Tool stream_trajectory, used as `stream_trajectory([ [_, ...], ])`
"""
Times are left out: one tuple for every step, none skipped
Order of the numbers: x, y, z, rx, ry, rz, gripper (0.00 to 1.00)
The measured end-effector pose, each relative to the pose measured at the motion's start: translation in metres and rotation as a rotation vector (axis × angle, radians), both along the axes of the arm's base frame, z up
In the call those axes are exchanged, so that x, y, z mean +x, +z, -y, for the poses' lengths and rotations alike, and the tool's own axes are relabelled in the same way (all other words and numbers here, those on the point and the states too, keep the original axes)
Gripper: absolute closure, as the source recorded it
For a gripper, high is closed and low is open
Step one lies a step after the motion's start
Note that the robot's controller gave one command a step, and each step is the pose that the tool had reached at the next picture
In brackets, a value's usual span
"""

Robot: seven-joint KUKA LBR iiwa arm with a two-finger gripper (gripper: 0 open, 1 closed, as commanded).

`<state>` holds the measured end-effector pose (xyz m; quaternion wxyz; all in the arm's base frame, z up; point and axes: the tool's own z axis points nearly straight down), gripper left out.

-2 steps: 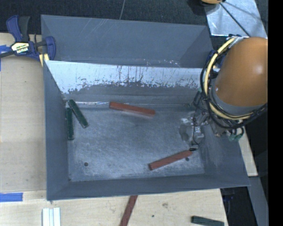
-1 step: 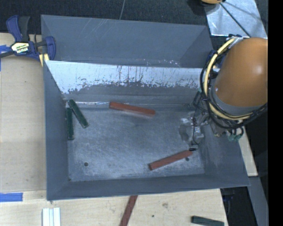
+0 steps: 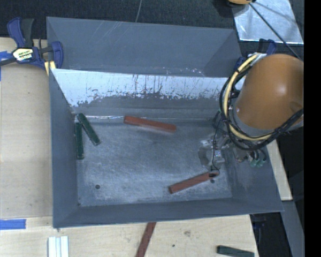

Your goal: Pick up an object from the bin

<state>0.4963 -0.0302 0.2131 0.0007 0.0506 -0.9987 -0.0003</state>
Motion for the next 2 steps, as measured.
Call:
stream_trajectory([
  [-0.0014,-0.0434,-0.0164,0.0,0.153,0.004,0.0],
  [-0.0013,-0.0433,-0.0162,0.0,0.152,0.004,0.0],
])
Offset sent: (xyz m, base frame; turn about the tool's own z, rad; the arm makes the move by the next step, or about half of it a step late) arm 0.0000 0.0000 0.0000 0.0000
